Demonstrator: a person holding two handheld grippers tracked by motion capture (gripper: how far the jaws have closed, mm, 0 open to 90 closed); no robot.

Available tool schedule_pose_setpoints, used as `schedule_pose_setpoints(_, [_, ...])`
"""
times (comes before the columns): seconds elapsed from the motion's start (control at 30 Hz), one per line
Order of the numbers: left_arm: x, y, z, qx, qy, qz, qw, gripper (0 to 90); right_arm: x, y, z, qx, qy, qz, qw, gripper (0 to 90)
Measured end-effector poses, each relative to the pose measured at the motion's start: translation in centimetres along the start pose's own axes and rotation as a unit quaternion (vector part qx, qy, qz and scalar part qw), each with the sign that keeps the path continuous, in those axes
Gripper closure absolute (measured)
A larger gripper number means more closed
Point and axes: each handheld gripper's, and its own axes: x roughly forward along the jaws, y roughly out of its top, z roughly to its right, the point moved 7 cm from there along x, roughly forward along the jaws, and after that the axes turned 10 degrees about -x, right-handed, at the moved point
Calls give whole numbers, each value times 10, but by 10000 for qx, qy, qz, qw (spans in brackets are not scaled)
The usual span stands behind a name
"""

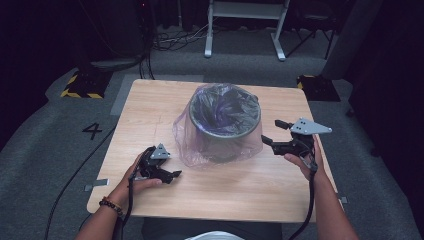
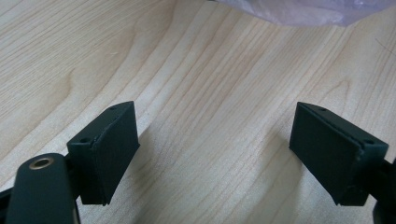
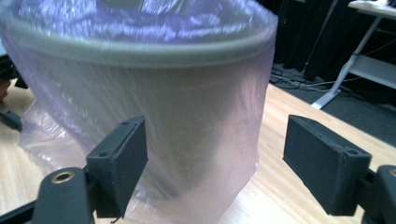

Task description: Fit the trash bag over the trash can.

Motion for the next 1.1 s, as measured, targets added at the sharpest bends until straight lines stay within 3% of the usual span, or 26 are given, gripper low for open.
schedule_pose_setpoints(0.4, [0, 0, 0, -5, -19, -8, 10000, 149, -1, 25, 2, -118, -141, 144, 9997, 229])
schedule_pose_setpoints(0.73, [0, 0, 0, -6, -19, -7, 10000, 149, 4, 48, 4, -138, -69, 302, 9994, 233])
schedule_pose_setpoints(1.1, [0, 0, 0, -5, -20, -8, 10000, 149, 18, 66, 6, -108, 33, 231, 9997, 224])
